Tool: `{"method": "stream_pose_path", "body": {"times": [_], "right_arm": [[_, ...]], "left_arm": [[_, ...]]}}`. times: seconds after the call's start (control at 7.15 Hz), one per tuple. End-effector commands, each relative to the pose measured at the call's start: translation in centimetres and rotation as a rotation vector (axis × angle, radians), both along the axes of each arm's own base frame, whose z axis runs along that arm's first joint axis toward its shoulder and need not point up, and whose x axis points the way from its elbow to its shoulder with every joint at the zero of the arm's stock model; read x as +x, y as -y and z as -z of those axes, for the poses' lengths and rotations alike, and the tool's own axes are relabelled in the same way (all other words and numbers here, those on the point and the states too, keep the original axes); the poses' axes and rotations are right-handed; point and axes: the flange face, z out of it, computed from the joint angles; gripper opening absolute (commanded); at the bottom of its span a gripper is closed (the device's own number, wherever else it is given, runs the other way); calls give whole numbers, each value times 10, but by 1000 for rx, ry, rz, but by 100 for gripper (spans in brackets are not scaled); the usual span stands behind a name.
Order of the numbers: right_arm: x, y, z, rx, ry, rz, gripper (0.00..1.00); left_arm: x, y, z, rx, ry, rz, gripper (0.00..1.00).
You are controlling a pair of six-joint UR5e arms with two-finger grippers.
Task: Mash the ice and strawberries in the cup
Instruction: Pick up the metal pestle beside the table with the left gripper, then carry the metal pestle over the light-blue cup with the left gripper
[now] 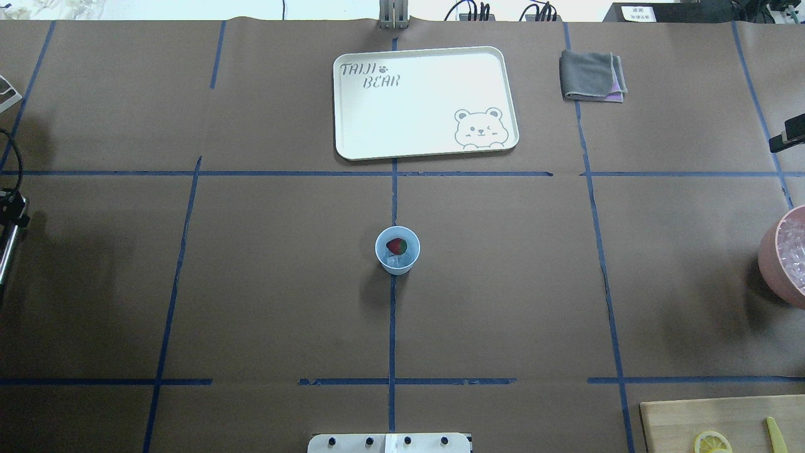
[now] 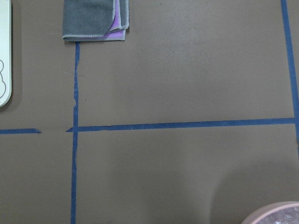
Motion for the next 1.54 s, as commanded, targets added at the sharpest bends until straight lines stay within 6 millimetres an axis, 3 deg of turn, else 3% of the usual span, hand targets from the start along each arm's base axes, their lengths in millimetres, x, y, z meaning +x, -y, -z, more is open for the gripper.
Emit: {"method": "stream_pose_path", "body": {"times": [0.0, 0.14, 0.28, 0.42, 0.7, 0.84, 0.98, 1.12, 1.4], "right_arm": [[2, 1, 2, 4, 2, -4, 100], [2, 1, 3, 7, 3, -4, 100], [1, 3, 3, 8, 2, -3, 100], [2, 3, 4, 10, 2, -5, 100], [12, 4, 2, 5, 1, -22, 100], [23, 2, -3, -5, 1, -40, 100], [26, -2, -11, -19, -2, -44, 100], [27, -5, -17, -30, -6, -43, 100], [27, -4, -11, -21, -4, -44, 100]], "left_arm": [[11, 7, 137, 197, -175, -37, 0], [23, 1, 200, 309, -210, -53, 0], [61, 4, 274, 431, -268, -108, 0], [89, 28, 357, 578, -259, -59, 0], [196, -30, 468, 803, -280, -50, 0], [243, -53, 510, 945, -226, 46, 0], [287, -86, 538, 1045, -168, 151, 0], [303, -101, 554, 1122, -105, 246, 0], [310, -123, 567, 1189, -280, 341, 0]]}}
